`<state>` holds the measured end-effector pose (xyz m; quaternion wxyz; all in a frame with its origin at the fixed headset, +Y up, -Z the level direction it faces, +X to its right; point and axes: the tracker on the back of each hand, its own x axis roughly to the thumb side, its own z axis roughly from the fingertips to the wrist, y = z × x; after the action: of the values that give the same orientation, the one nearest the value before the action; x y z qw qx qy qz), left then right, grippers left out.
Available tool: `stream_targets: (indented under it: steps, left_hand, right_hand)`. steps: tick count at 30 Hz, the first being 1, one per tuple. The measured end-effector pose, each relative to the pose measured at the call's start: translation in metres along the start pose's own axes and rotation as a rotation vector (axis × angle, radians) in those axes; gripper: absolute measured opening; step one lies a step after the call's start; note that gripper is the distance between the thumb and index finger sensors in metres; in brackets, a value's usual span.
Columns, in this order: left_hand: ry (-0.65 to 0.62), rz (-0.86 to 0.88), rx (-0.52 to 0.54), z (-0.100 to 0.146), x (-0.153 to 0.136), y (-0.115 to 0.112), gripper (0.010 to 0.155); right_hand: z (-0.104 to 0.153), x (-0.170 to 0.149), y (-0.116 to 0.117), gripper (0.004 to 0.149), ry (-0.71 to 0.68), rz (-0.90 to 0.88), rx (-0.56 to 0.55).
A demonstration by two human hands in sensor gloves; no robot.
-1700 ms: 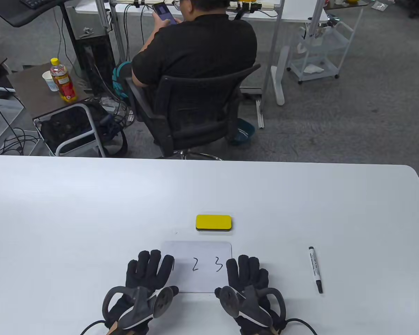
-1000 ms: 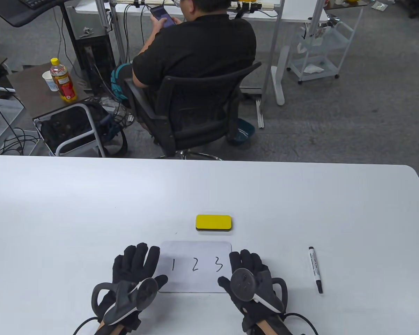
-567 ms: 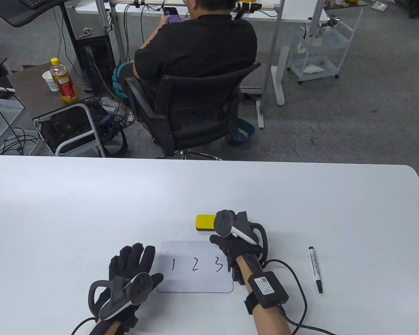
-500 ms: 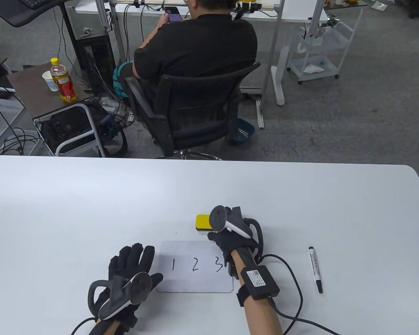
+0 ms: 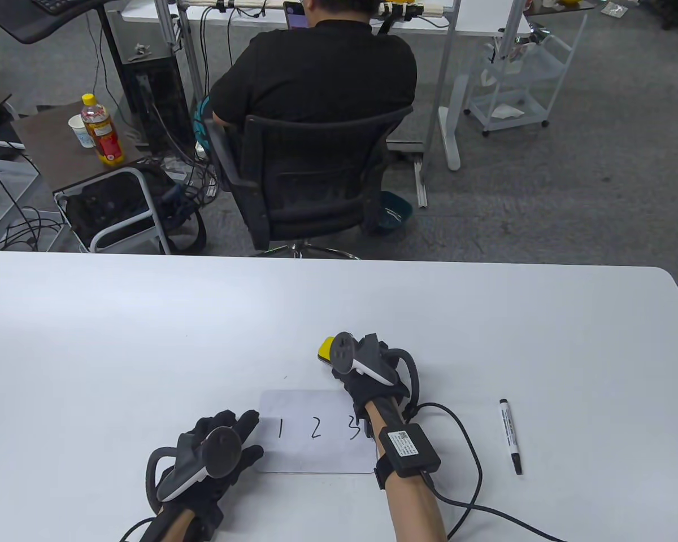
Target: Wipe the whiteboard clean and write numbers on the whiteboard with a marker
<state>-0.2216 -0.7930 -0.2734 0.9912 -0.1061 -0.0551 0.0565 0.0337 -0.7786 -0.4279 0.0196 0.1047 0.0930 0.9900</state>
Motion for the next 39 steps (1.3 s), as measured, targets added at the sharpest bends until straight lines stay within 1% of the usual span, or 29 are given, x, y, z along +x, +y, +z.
stream_targets:
  steps: [3, 5, 7, 12, 17, 21, 25, 28, 32, 34, 37, 39]
  left_hand:
    - [0.0, 0.004, -0.06, -0.005, 0.003, -0.009, 0.067]
    - [-0.005, -0.01, -0.1, -0.007, 0.006, -0.012, 0.068]
    - [-0.005, -0.041, -0.108, -0.007, 0.009, -0.014, 0.07]
    - [0.006, -0.078, -0.164, -0.01, 0.014, -0.019, 0.071]
    - [0.013, -0.107, -0.17, -0.011, 0.016, -0.021, 0.069]
    - [0.023, -0.08, -0.173, -0.012, 0.015, -0.02, 0.067]
    - [0.028, -0.062, -0.179, -0.013, 0.014, -0.019, 0.067]
    - [0.031, -0.056, -0.179, -0.013, 0.014, -0.02, 0.067]
    - [0.031, -0.057, -0.177, -0.013, 0.014, -0.02, 0.067]
    - [0.031, -0.058, -0.176, -0.013, 0.014, -0.019, 0.067]
    - [0.031, -0.055, -0.177, -0.013, 0.014, -0.019, 0.067]
    - [0.032, -0.055, -0.176, -0.013, 0.014, -0.019, 0.067]
  right_hand:
    - [0.025, 0.011, -0.006, 0.071, -0.086, -0.004, -0.076]
    - [0.04, 0.02, -0.006, 0.07, -0.141, 0.007, -0.078]
    - [0.061, 0.031, -0.003, 0.069, -0.204, 0.03, -0.08]
    - [0.102, 0.052, 0.016, 0.066, -0.306, 0.119, -0.042]
    - [0.122, 0.061, 0.029, 0.066, -0.346, 0.137, 0.009]
    - [0.125, 0.067, 0.035, 0.065, -0.353, 0.176, 0.033]
    - [0.118, 0.073, 0.036, 0.065, -0.343, 0.175, 0.023]
    - [0.103, 0.08, 0.035, 0.065, -0.301, 0.179, 0.026]
    - [0.075, 0.088, 0.034, 0.064, -0.229, 0.16, 0.012]
    - [0.071, 0.089, 0.034, 0.064, -0.216, 0.148, 0.017]
    - [0.08, 0.089, 0.033, 0.064, -0.227, 0.161, 0.03]
    - [0.095, 0.086, 0.033, 0.064, -0.259, 0.156, 0.063]
